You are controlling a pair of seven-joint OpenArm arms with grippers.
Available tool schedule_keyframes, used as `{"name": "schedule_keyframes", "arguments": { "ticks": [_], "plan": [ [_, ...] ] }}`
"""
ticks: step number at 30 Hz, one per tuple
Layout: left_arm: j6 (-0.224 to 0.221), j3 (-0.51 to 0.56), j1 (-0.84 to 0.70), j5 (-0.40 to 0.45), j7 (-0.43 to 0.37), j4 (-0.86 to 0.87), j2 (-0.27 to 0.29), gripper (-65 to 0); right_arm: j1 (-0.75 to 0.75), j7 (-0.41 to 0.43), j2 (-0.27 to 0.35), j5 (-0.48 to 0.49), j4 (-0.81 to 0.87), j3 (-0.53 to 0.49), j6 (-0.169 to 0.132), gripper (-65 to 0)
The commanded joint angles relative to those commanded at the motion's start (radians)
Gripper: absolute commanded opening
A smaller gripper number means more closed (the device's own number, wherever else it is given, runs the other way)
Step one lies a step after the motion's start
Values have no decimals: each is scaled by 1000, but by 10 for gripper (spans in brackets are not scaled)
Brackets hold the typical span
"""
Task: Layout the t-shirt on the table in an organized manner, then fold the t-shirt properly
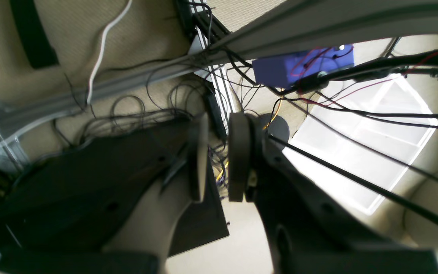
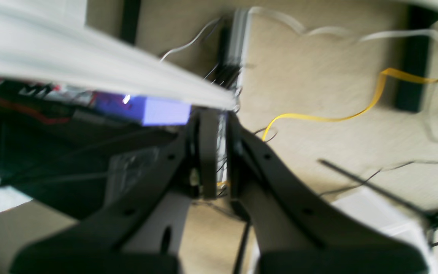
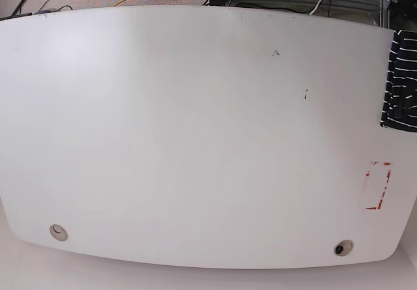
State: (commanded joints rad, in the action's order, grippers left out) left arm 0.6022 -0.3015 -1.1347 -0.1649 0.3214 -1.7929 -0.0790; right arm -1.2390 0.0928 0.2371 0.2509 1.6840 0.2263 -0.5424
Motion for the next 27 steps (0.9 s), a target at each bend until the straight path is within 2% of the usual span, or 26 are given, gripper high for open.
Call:
{"name": "schedule_keyframes", "arguments": {
  "ticks": [3, 6, 10, 13, 17, 22, 25, 26, 27],
  "plan": [
    [-2, 0, 83, 3, 0, 133, -2, -568, 40, 0, -3, -11, -84, -35, 6, -620],
    [-2, 2, 157, 43, 0, 249, -3, -568, 98, 2, -8, -54, -164, -68, 8, -620],
    [0, 17, 287, 130, -5, 439, -2, -568, 204, 2, -54, -138, -304, -87, 8, -620],
    [0, 49, 356, 161, -5, 549, -2, -568, 276, 2, -78, -190, -402, -87, 8, -620],
    [-5, 71, 456, 186, -6, 701, -2, -568, 381, 3, -97, -244, -555, -86, 8, -620],
    [-6, 74, 589, 193, -9, 891, -14, -567, 511, 6, -100, -253, -746, -86, 9, -620],
    [-9, 92, 674, 230, -81, 1040, -26, -565, 591, 11, -98, -253, -878, -84, 9, -620],
    [-21, 95, 694, 244, -109, 1079, -26, -565, 611, 14, -98, -253, -907, -84, 9, -620],
    [-58, 98, 723, 261, -149, 1146, -26, -564, 640, 23, -98, -253, -945, -84, 11, -620]
  ]
}}
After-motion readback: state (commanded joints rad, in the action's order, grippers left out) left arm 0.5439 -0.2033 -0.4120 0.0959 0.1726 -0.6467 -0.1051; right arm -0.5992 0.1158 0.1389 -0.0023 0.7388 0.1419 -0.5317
